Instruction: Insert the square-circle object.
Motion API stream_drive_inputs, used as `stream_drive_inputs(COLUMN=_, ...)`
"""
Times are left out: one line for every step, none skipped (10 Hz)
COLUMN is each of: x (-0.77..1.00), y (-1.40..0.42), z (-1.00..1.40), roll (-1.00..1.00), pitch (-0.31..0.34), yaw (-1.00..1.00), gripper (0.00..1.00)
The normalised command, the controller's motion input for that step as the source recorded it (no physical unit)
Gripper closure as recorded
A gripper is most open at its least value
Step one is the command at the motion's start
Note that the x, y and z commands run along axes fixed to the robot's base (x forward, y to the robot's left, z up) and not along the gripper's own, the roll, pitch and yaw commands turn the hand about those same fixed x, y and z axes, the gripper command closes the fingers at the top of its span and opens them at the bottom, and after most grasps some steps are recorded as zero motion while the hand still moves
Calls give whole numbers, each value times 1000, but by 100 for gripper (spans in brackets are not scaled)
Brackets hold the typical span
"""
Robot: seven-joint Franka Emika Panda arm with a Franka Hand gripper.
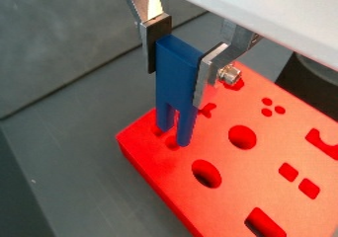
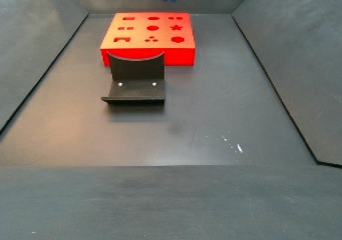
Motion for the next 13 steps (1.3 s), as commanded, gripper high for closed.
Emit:
stream_drive_inputs(x=0, y=0, z=-397, roll=287, pitch=-81, yaw=0, gripper=100)
stream_drive_inputs(x=-97, y=17, z=-394, roll=194, pitch=-104, yaw=0, gripper=100)
stream_drive_inputs(x=-246, y=69, z=-203, roll=116, pitch=-67, yaw=0, gripper=100)
stream_drive_inputs(x=-189, y=0, z=-131, roll=49, pitch=-87, yaw=0, gripper=100)
stream_drive_inputs(x=-77, y=17, z=-174, roll=0, pitch=-123, yaw=40, gripper=100)
stream_drive_inputs(x=-117, y=11, z=-194, roll=-74, pitch=-209, yaw=0, gripper=100)
stream_drive_inputs(x=0, y=0, z=-146, roll=-66, pitch=-209, yaw=0, gripper=100)
stream_drive_inputs(x=-40, y=0, z=-214, roll=-34, pitch=-194, yaw=0, gripper=100)
stream_drive_inputs(x=-80, y=0, z=-243, roll=0, pitch=-171, yaw=0, gripper=100)
stream_drive_inputs(x=-160, y=11, z=-174, roll=0, pitch=-139, yaw=0, gripper=100)
stream_drive_inputs(x=-123, y=0, z=-111, roll=0, pitch=-111, yaw=0, gripper=100)
stream_drive_inputs(x=-40, y=0, z=-120, roll=0, pitch=-100, yaw=0, gripper=100)
stream_drive_inputs(x=0, y=0, z=-109, roll=4, pitch=-80, yaw=26, gripper=100)
